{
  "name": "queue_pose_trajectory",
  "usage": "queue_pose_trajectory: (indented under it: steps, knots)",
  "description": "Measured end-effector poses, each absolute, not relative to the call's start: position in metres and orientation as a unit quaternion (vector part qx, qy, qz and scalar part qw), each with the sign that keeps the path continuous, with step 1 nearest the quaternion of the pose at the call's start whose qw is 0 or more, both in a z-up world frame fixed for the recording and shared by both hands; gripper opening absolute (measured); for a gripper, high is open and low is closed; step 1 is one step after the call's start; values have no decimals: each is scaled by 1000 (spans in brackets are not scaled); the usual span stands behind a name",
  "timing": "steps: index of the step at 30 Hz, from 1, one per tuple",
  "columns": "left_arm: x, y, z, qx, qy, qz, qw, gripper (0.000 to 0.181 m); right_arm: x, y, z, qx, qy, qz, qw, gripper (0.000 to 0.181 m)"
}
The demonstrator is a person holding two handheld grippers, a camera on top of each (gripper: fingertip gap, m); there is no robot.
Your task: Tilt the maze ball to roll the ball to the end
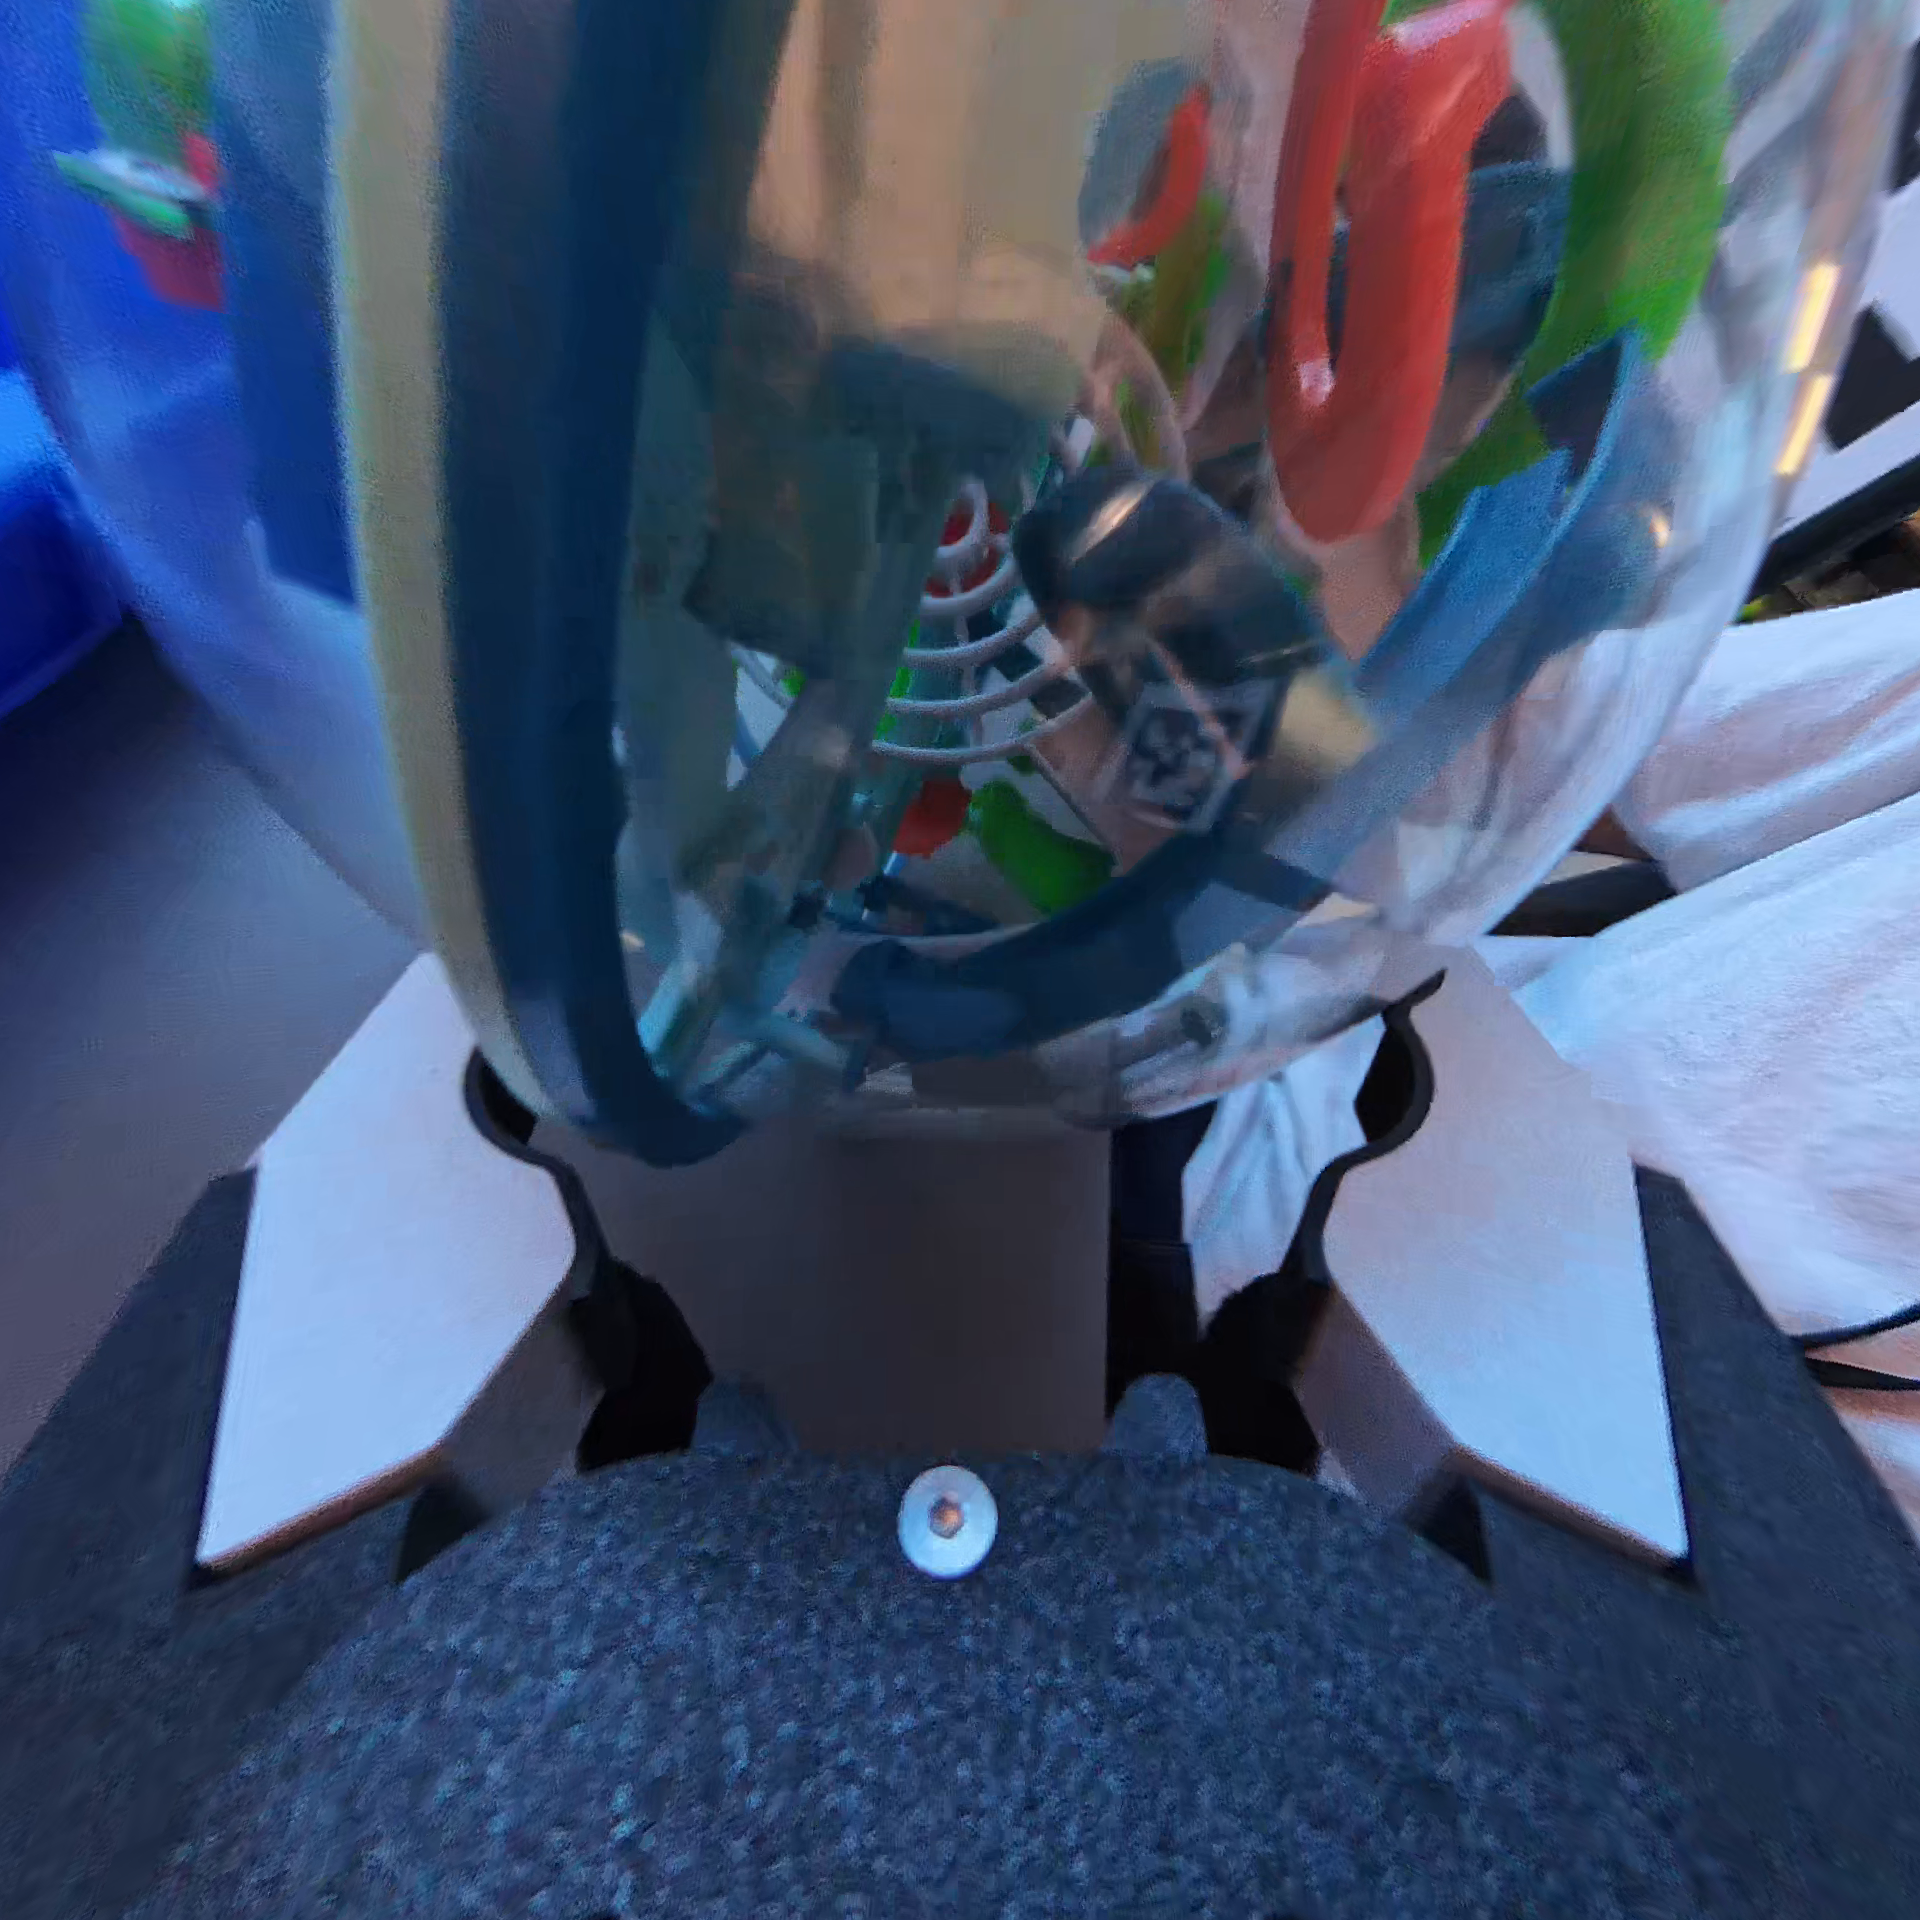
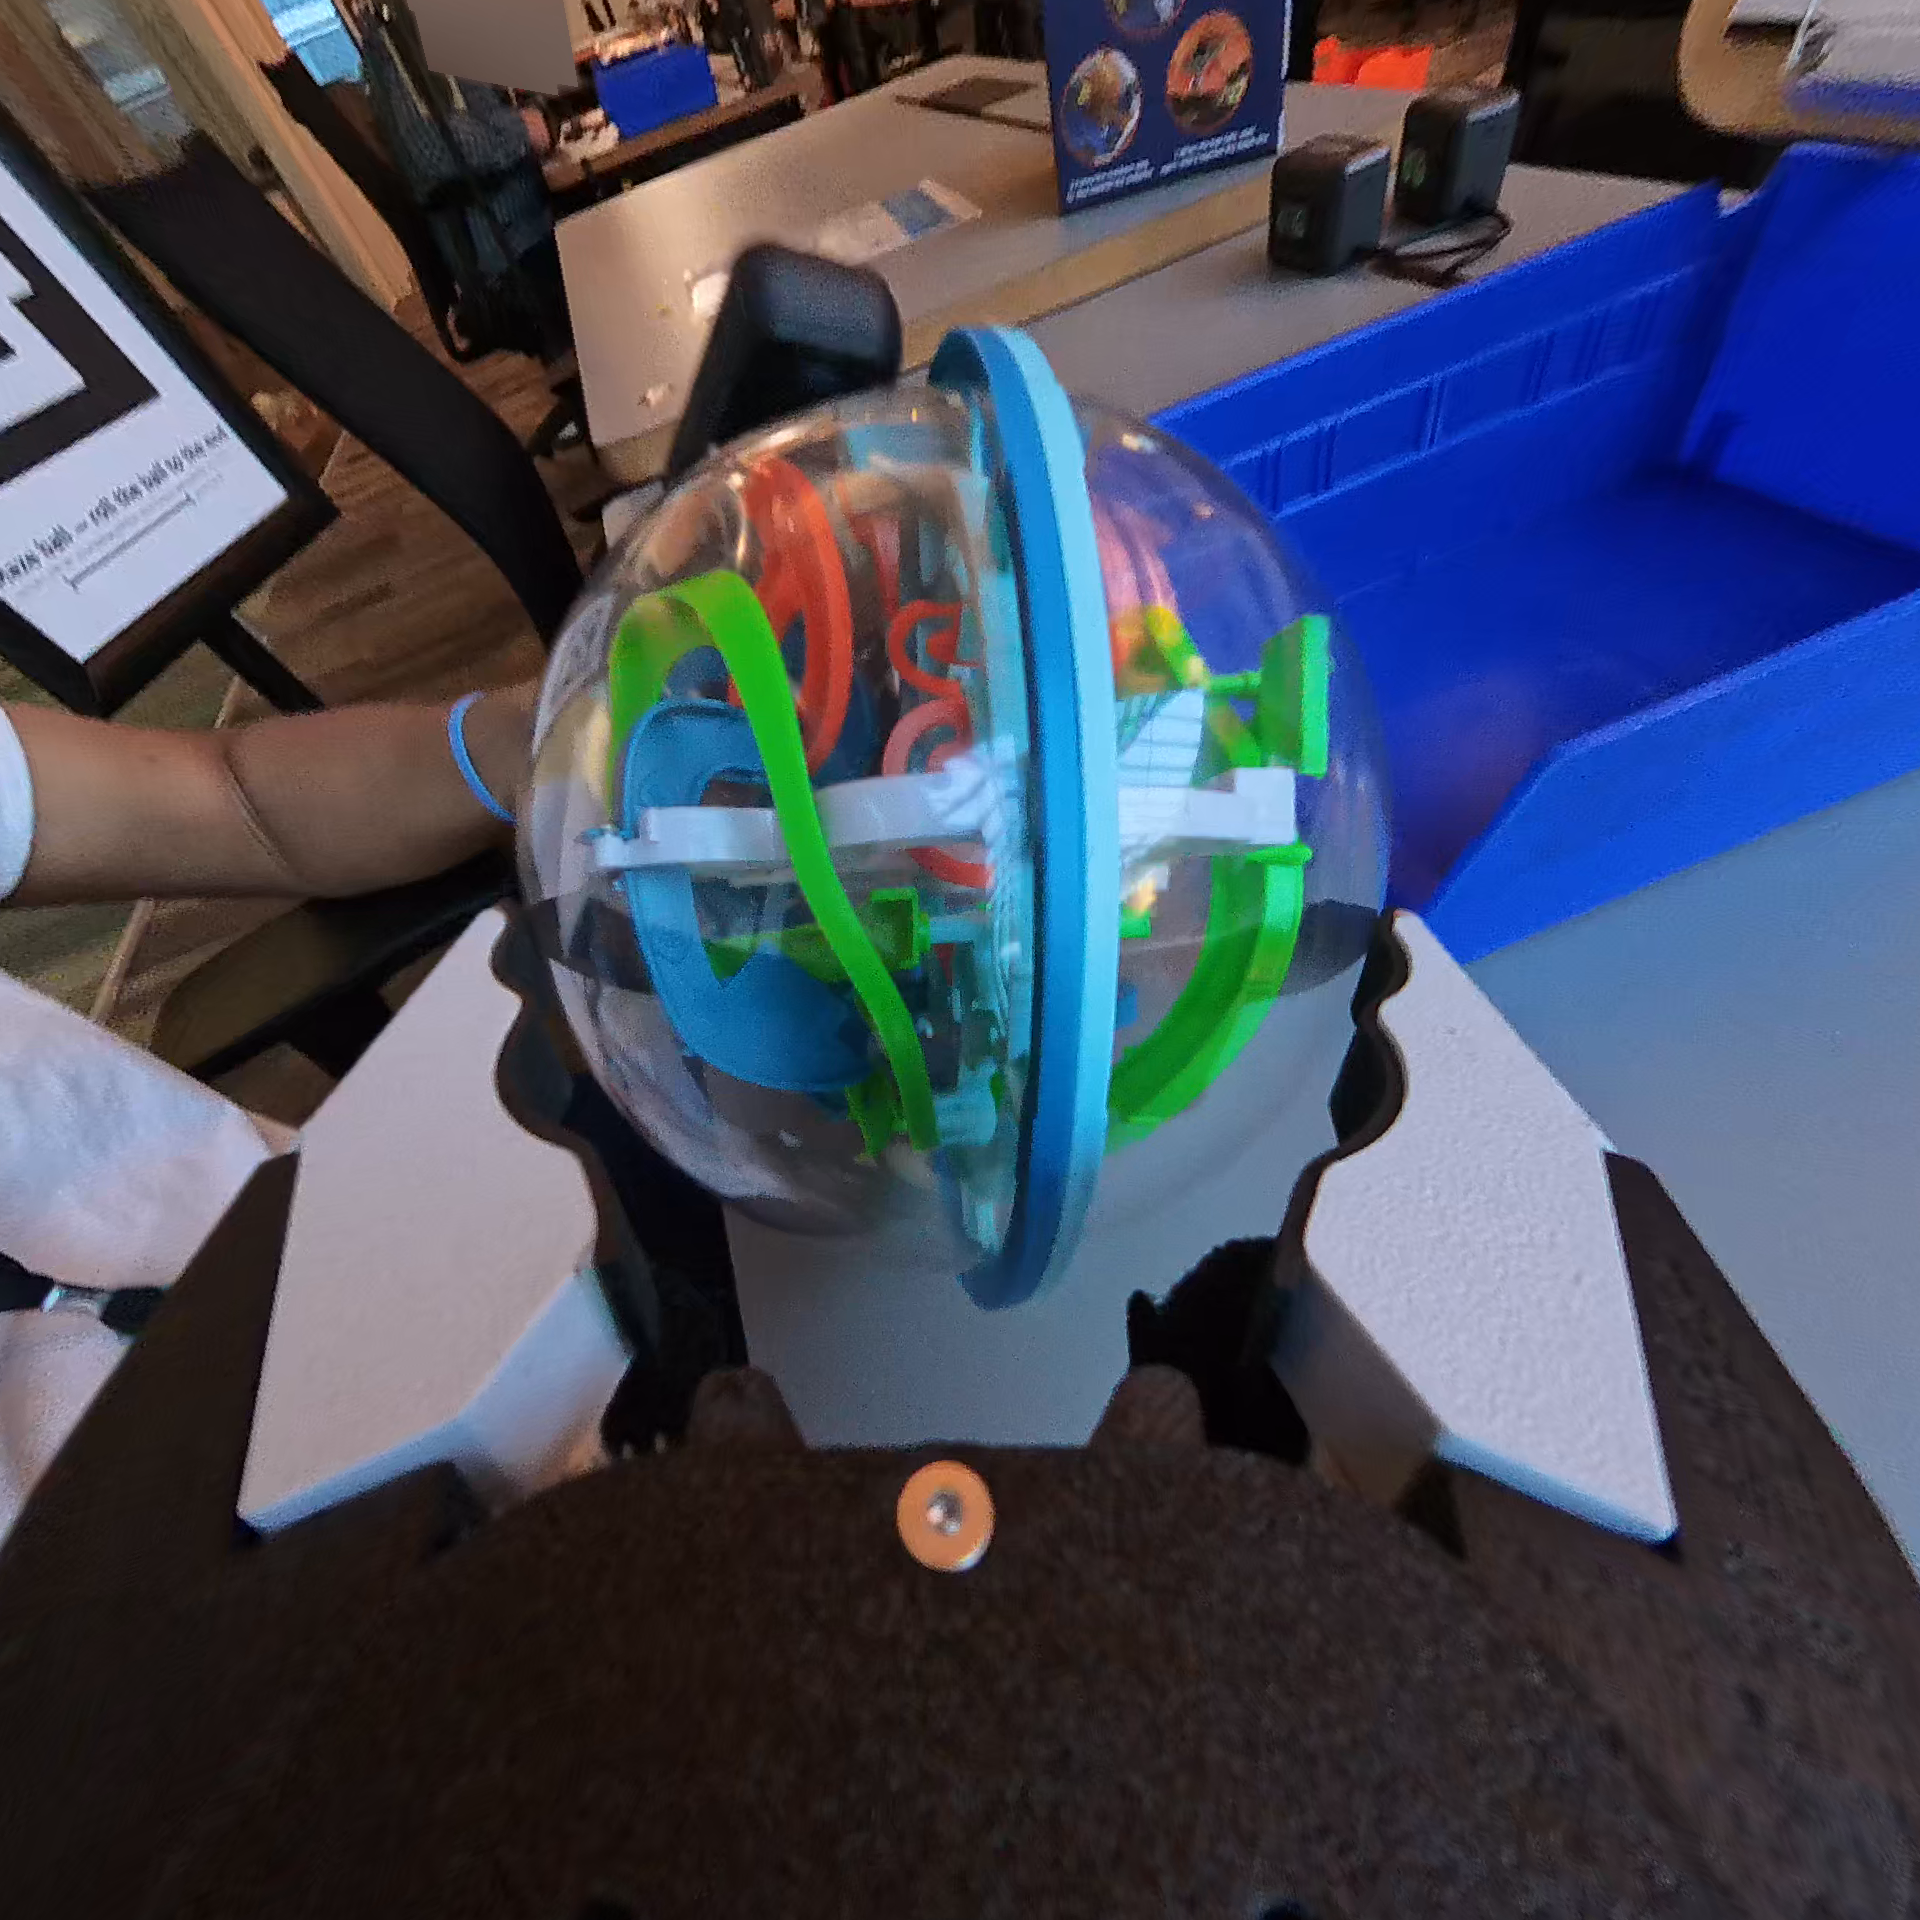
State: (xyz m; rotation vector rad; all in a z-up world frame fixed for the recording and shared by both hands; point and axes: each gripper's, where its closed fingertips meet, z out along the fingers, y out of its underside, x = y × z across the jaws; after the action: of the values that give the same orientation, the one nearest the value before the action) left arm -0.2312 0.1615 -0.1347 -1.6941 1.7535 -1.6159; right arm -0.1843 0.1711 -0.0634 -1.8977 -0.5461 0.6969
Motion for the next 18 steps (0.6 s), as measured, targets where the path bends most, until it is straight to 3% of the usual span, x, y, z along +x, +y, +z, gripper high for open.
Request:
queue_pose_trajectory:
  steps: [18]
  knots:
    - [-231, 134, -112, -535, 544, -646, 9, 157, -188, 167, -33, -815, -140, 280, 488, 148]
